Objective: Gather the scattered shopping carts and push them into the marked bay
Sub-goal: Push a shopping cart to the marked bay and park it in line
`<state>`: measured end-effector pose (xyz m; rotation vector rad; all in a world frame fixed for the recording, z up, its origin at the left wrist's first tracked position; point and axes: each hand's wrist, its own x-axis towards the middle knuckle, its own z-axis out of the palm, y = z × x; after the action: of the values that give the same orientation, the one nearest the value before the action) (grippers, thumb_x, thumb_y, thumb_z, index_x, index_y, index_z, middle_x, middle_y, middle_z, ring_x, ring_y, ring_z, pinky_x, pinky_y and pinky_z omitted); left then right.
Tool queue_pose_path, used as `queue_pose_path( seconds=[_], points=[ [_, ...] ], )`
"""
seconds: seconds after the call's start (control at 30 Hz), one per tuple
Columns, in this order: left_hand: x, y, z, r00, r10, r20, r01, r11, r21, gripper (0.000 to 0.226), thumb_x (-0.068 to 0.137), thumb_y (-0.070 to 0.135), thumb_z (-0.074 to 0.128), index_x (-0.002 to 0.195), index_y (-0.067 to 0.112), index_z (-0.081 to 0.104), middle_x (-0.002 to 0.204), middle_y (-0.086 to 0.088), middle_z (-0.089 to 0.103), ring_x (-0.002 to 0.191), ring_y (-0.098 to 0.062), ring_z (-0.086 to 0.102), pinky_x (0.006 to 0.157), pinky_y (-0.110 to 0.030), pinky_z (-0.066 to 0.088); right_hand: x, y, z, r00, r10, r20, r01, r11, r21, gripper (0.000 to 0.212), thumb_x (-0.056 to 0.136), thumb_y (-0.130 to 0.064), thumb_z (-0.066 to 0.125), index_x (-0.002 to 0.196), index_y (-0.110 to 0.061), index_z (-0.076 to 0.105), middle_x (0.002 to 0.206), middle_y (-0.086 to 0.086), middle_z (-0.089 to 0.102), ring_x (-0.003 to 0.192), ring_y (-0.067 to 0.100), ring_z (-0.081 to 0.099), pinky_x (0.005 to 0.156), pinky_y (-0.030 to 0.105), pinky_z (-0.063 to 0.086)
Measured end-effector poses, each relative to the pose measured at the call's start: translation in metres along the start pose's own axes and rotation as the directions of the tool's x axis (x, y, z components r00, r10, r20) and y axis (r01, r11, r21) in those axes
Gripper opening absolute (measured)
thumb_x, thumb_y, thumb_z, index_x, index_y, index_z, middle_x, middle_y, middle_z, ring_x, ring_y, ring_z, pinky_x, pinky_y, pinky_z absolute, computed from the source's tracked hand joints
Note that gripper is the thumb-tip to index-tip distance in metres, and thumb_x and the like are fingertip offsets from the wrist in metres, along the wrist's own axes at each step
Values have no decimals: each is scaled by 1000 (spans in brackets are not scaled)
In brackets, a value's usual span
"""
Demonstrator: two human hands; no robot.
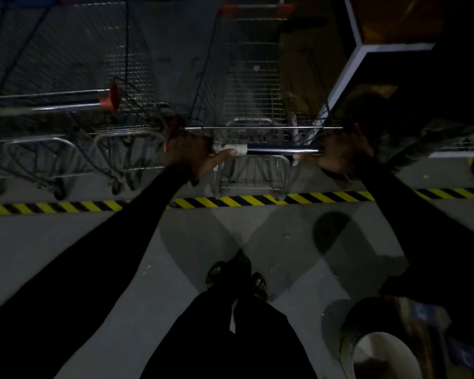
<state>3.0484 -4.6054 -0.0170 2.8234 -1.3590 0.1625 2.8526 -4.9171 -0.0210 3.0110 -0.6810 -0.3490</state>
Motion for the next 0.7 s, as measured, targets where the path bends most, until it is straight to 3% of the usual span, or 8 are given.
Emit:
queue_pose_path(
  seconds=[0.03,0.1,0.2,0.33,0.47,0.57,0.63,0.7],
  points=[
    [-7,3,-1,1000,-16,22,16,1000,26,85,91,94,21,65,26,64,64,5,69,73,-19,68,117,-52,32,-5,0,5,999,-24,-40,23,999,-33,108,72,-109,16,103,-28,82,113,3,78,115,25,66,112,36,19],
    [-23,4,-1,998,-40,47,36,996,78,86,89,97,16,62,27,58,63,4,69,79,-20,72,123,-57,24,-20,-1,14,996,-64,-59,61,997,-54,114,70,-109,8,93,-25,82,99,2,79,104,23,69,109,37,39],
    [-51,3,0,996,-65,63,60,996,67,89,87,99,17,58,26,57,63,4,69,79,-21,73,124,-59,21,-49,-9,22,992,-85,-88,86,996,6,109,71,-109,9,64,-21,73,63,2,66,77,26,67,99,54,52],
    [-86,10,-10,990,-69,123,61,996,73,98,82,103,15,76,27,76,73,2,75,88,-21,74,127,-57,15,-94,-26,20,996,-82,-43,83,996,28,97,73,-108,14,84,-35,78,85,-9,73,97,15,68,116,53,36],
    [-119,10,-13,987,-63,149,60,998,28,102,77,107,12,81,30,79,72,4,74,90,-14,74,130,-53,9,-135,-40,17,995,-80,-56,81,996,21,102,67,-111,8,60,-26,65,75,-5,73,87,21,73,97,43,51],
    [-143,12,-15,991,-47,127,49,999,-9,102,76,107,12,86,33,82,74,4,75,89,-15,73,126,-51,22,-163,-55,14,999,-39,2,39,999,36,100,63,-112,7,54,-26,57,65,-9,62,85,24,70,101,46,50],
    [-159,13,-17,991,-47,129,45,999,14,102,74,108,10,95,39,82,83,6,78,95,-14,73,125,-49,23,-178,-67,10,998,2,62,-1,1000,-14,108,59,-113,0,62,-27,65,74,-6,68,92,24,69,108,48,42],
    [-174,12,-16,991,-56,119,56,998,-1,97,74,109,16,91,38,81,82,5,78,95,-14,74,125,-48,22,-192,-76,12,997,34,72,-29,998,-64,112,58,-113,-3,75,-32,72,90,-3,75,104,24,69,115,51,30]
  ],
)
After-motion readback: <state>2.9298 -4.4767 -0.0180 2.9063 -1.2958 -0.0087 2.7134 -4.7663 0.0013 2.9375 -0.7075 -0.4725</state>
